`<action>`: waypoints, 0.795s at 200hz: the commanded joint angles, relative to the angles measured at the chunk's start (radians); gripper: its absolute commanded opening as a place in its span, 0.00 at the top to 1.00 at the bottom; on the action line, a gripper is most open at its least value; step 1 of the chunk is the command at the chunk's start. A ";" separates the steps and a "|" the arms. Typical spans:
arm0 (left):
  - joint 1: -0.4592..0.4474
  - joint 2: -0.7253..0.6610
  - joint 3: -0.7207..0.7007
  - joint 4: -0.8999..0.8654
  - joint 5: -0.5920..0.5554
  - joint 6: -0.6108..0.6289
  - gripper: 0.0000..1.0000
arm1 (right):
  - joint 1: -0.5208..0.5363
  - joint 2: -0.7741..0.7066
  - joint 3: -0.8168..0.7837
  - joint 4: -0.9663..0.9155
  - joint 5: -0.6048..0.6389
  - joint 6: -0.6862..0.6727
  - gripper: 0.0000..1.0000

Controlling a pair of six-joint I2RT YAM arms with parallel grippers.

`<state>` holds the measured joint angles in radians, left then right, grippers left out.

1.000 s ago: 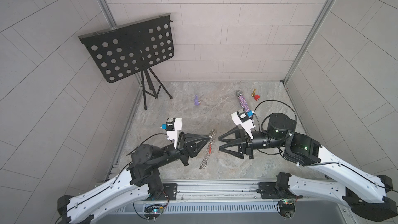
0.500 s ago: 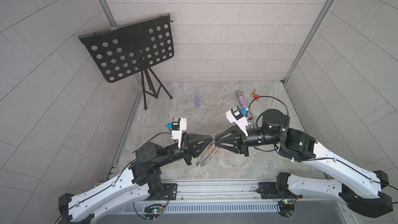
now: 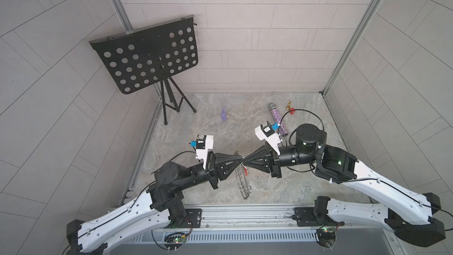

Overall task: Attach keys to a key ring
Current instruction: Adjust the key on the keyring.

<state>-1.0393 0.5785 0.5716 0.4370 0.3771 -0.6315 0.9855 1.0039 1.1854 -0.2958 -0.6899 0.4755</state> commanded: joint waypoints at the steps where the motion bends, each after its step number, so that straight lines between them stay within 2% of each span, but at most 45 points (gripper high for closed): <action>1: -0.004 0.002 0.036 -0.007 0.009 0.022 1.00 | 0.001 0.003 0.019 0.010 -0.011 0.000 0.92; 30: -0.004 0.005 0.031 -0.038 0.004 0.033 1.00 | 0.001 0.010 0.011 0.004 -0.005 -0.002 1.00; 47: -0.004 -0.004 0.028 -0.054 -0.005 0.033 0.99 | -0.001 0.011 -0.003 0.000 0.012 -0.011 1.00; 51: -0.004 -0.007 0.029 -0.063 -0.014 0.033 0.93 | -0.001 0.011 -0.008 -0.002 0.019 -0.015 1.00; 57: -0.004 -0.012 0.031 -0.081 -0.030 0.037 0.77 | -0.002 0.010 -0.015 -0.006 0.029 -0.021 1.00; 62: -0.004 -0.017 0.034 -0.103 -0.048 0.042 0.57 | -0.004 0.014 -0.022 -0.010 0.037 -0.026 1.00; 73: -0.004 -0.032 0.037 -0.149 -0.099 0.044 0.19 | -0.018 0.017 -0.041 -0.014 0.049 -0.030 1.00; 82: -0.004 -0.046 0.037 -0.182 -0.148 0.044 0.01 | -0.033 0.024 -0.059 -0.014 0.053 -0.031 1.00; 104: -0.004 -0.090 0.039 -0.283 -0.296 0.060 0.00 | -0.086 0.037 -0.113 -0.014 0.082 -0.026 1.00; 132: -0.004 -0.139 0.033 -0.463 -0.572 0.072 0.00 | -0.175 0.057 -0.200 -0.013 0.179 -0.006 1.00; 159: -0.004 -0.197 -0.032 -0.471 -0.653 0.051 0.00 | -0.268 0.081 -0.306 -0.003 0.232 0.015 1.00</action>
<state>-1.0409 0.4282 0.5793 0.0364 -0.1093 -0.5827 0.7750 1.0752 0.9432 -0.3168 -0.5385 0.4725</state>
